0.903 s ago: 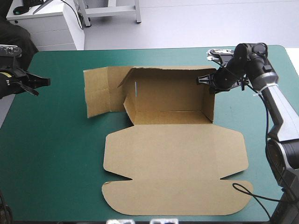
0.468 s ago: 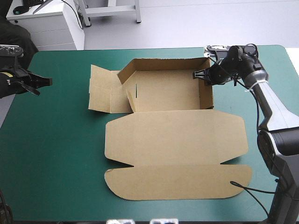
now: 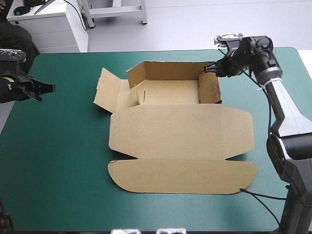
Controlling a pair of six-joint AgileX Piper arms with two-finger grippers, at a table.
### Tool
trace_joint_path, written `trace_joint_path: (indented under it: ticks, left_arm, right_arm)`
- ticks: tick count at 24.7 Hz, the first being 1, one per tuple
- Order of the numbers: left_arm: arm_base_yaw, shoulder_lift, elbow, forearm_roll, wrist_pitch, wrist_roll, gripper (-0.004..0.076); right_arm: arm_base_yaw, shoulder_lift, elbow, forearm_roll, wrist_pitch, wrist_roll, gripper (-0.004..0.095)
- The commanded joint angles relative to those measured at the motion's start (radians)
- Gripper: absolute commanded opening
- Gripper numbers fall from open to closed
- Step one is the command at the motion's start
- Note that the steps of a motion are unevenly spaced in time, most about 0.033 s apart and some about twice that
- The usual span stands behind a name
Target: Fold the box
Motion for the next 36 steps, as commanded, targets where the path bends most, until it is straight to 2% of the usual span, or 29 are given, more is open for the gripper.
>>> trace_joint_path:
  ticks: [1,5,11,20,27,31,33,36]
  left_arm:
    - [-0.001,-0.028,-0.025,-0.014,-0.045,-0.002,-0.0001]
    - [-0.001,-0.028,-0.025,-0.014,-0.037,-0.002,-0.0001]
    - [-0.001,-0.028,-0.025,-0.015,-0.007,-0.002,-0.0001]
    - [-0.001,-0.028,-0.025,-0.015,0.077,-0.002,-0.0001]
    - [-0.001,-0.028,-0.025,-0.015,0.082,-0.002,-0.0001]
    - [-0.001,-0.028,-0.025,-0.013,0.082,-0.002,-0.0001]
    - [-0.001,-0.028,-0.025,-0.015,0.094,-0.002,-0.0001]
    - [-0.001,-0.028,-0.025,-0.011,0.119,-0.002,-0.0001]
  right_arm:
    - [-0.006,-0.064,-0.151,-0.020,0.026,-0.013,0.0336]
    - [-0.008,-0.064,-0.241,-0.009,0.025,-0.002,0.0327]
    - [-0.008,-0.038,-0.249,0.003,0.069,0.011,0.0327]
    - [-0.008,0.109,-0.249,0.007,0.114,0.024,0.0325]
    - [-0.008,0.196,-0.249,0.007,0.120,0.024,0.0324]
    - [-0.004,0.248,-0.249,0.070,0.120,0.020,0.0319]
    - [-0.004,0.266,-0.249,0.101,0.120,0.020,0.0237]
    - [-0.004,0.268,-0.249,0.119,0.120,0.020,-0.0015]
